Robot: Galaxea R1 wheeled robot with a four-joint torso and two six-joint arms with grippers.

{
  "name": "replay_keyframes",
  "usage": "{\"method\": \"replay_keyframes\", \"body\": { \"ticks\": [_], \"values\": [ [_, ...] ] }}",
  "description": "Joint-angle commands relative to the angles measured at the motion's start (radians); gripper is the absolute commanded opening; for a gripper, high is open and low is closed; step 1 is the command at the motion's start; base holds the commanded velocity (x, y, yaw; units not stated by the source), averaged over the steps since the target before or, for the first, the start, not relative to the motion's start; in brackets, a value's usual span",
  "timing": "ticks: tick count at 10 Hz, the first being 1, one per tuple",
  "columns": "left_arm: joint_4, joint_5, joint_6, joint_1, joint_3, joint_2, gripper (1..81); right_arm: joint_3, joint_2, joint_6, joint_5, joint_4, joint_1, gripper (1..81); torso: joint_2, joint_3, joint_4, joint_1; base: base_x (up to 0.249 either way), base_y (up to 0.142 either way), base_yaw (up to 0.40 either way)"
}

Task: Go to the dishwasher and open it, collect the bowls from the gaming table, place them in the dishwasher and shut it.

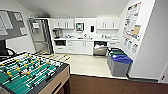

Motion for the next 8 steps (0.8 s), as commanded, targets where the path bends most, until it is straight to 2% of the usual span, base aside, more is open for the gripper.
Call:
{"method": "replay_keyframes", "body": {
  "ticks": [1,7,8],
  "values": [
    [-0.003,0.037,-0.001,-0.05,0.005,-0.007,1.0,0.0,-0.005,-0.001,-0.027,-0.008,0.051,1.0,0.0,0.0,0.0,0.0,0.132,-0.067,0.0],
    [-0.009,0.034,-0.003,-0.053,0.002,-0.008,1.0,-0.001,-0.007,-0.002,-0.027,-0.01,0.051,1.0,0.0,0.0,0.0,0.0,0.132,-0.067,0.0],
    [-0.029,0.032,-0.003,-0.053,0.002,-0.007,1.0,-0.001,-0.007,-0.002,-0.027,-0.01,0.051,1.0,0.0,0.0,0.0,0.0,0.132,-0.068,0.0]
  ]
}}
